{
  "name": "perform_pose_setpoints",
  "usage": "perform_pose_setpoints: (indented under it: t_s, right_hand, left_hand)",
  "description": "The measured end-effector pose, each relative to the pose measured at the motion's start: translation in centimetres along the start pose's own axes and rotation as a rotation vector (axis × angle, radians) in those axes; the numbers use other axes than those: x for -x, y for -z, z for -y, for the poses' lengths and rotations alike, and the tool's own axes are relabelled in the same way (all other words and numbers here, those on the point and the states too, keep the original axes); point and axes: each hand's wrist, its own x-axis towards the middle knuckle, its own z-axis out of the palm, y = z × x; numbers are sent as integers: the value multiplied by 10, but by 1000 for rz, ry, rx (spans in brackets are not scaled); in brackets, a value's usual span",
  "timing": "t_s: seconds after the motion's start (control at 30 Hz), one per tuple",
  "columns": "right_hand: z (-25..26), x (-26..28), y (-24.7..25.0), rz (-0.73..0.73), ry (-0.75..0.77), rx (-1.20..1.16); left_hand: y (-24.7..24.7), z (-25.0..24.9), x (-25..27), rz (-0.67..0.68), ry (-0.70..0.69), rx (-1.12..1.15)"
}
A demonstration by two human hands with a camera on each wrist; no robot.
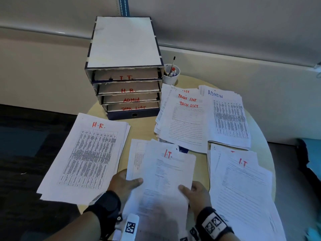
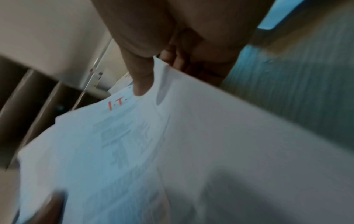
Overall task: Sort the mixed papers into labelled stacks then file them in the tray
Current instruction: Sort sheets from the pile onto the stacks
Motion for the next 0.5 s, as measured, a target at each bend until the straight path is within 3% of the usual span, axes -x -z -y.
perform_pose_setpoints:
  t_s: [0.1, 0.23, 0.4, 0.5]
  right_hand:
    - [-2, 8, 12, -16, -26, -127]
    - [-11, 22, 32, -64, 20, -45]
    - [-17, 45, 69, -85, 84, 61]
    - [-11, 55, 77, 69, 42, 33]
  left_hand:
    - [10, 1, 6, 100, -9, 16]
    - [19, 6, -2, 67, -17, -41]
    - [14, -21, 13, 29, -207, -132]
    - [15, -31, 14, 78, -275, -154]
